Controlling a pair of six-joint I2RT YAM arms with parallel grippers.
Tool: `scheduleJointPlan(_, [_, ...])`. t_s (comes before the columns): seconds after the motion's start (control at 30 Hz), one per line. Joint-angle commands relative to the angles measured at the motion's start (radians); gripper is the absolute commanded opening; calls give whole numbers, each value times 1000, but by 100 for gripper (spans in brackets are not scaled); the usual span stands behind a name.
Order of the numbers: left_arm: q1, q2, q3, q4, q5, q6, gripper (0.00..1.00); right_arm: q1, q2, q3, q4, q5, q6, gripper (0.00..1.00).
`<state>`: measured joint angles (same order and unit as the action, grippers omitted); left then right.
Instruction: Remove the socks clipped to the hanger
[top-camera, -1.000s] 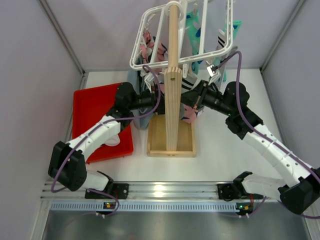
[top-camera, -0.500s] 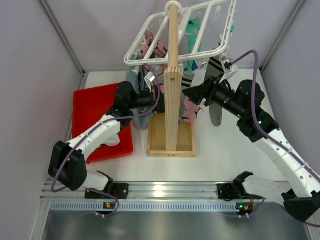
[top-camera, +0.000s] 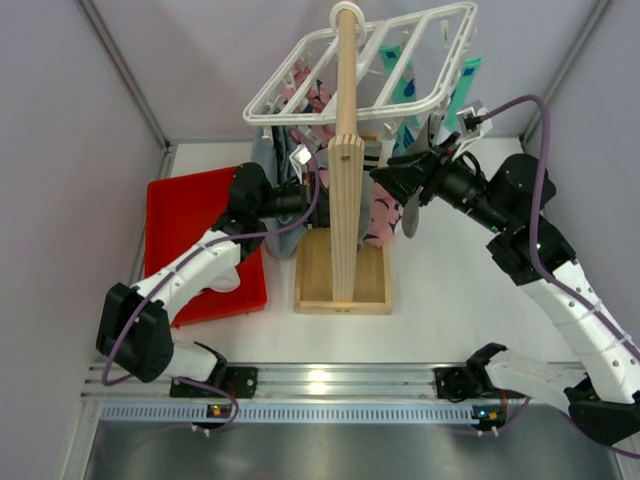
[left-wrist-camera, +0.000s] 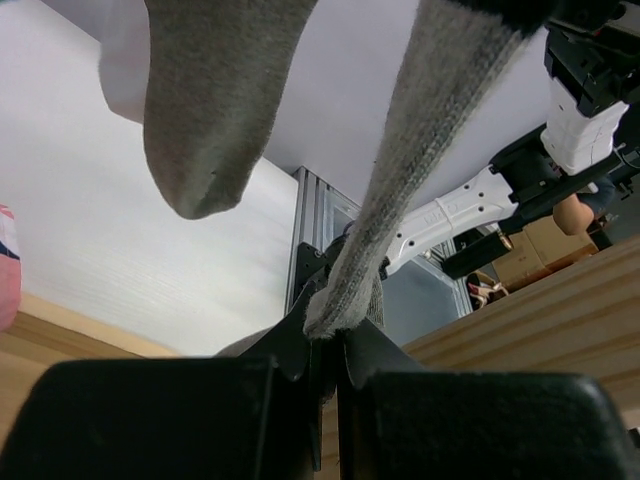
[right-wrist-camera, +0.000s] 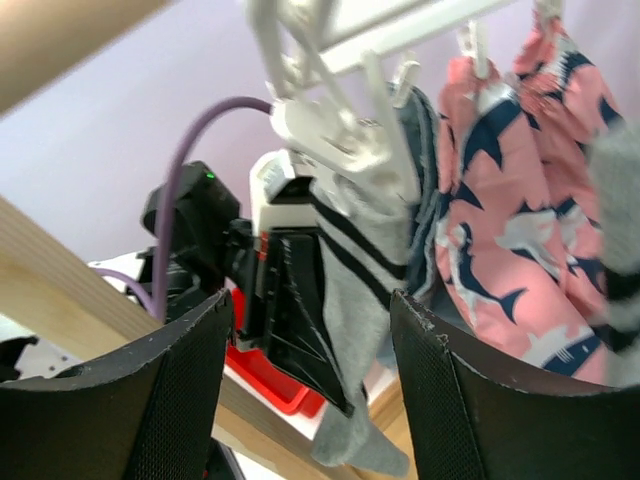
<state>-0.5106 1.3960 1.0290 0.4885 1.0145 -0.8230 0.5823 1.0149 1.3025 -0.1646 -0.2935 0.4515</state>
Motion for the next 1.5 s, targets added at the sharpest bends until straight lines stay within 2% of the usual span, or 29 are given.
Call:
scheduleJointPlan(0.0, [0, -28, 48, 55, 27, -11, 0, 5, 16, 78, 62, -102, -14, 61])
scheduleJointPlan(0.27, [0, -26, 62, 55, 26, -27, 0, 14, -22, 43, 103, -154, 12, 59])
scheduleJointPlan(0.67, [-9, -25, 68, 55, 36, -39, 0, 16, 128, 162, 93, -15, -88, 60])
scheduleJointPlan(1.17, [-19, 1, 95, 55, 82, -47, 0, 16, 185, 187, 116, 20, -208, 65])
scheduleJointPlan(1.37, [-20, -12, 109, 55, 93, -62, 0, 16, 105, 43, 193, 54, -177, 66])
scheduleJointPlan(1.43, [-20, -20, 112, 53, 96, -65, 0, 16, 61, -33, 246, 59, -154, 68])
scheduleJointPlan(1.47, [-20, -23, 117, 51, 99, -68, 0, 16, 47, -60, 266, 69, -145, 73])
